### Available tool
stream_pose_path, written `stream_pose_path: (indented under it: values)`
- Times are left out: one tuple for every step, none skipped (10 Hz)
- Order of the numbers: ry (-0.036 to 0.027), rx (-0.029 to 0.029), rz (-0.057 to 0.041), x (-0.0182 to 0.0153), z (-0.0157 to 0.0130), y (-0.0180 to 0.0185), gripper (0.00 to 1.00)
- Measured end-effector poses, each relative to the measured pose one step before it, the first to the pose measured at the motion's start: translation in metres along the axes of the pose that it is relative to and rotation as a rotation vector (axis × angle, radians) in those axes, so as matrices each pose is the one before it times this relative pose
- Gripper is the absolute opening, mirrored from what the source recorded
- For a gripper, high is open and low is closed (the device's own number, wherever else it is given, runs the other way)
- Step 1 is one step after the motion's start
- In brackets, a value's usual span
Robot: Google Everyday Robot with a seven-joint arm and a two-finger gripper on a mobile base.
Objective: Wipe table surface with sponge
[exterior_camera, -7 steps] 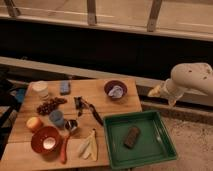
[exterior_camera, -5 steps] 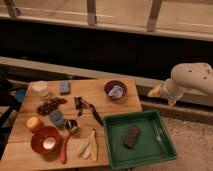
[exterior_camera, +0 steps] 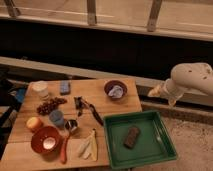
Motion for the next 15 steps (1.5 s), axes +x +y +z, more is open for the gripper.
stream_pose_path:
  values:
    - [-0.00003, 0.00000, -0.00002, -0.00001, -0.00003, 0.00000, 0.71]
    - [-0.00010, -0.00001, 0.00006, -0.00004, -0.00004, -0.00002, 0.71]
    - [0.00006, -0.00002, -0.00008, 0.00002, 0.00004, 0.00004, 0.71]
    - [0.00000, 0.00001, 0.00006, 0.00000, -0.00001, -0.00003, 0.71]
    - [0.00003, 0.00005, 0.00001, 0.00001, 0.00002, -0.00002, 0.71]
    - [-0.00003, -0.00005, -0.00009, 0.00000, -0.00002, 0.00005, 0.71]
    - [0.00005, 0.00001, 0.00006, 0.00001, 0.00002, -0.00003, 0.71]
    - [-0.00007, -0.00001, -0.00001, -0.00003, -0.00002, 0.00003, 0.71]
    - [-0.00002, -0.00002, 0.00001, 0.00001, -0.00002, -0.00001, 0.71]
    - [0.00006, 0.00004, 0.00003, 0.00001, 0.00003, -0.00001, 0.71]
    - [-0.00002, -0.00001, 0.00001, -0.00001, 0.00002, -0.00001, 0.71]
    - [-0.00141, -0.00202, -0.00060, -0.00008, -0.00027, -0.00049, 0.71]
    - [-0.00925, -0.01337, -0.01151, 0.00001, -0.00075, 0.00115, 0.71]
    - [-0.02379, -0.02984, -0.02331, -0.00138, -0.00566, 0.00582, 0.71]
    - [-0.01954, -0.02371, -0.02118, -0.00237, -0.00724, 0.00770, 0.71]
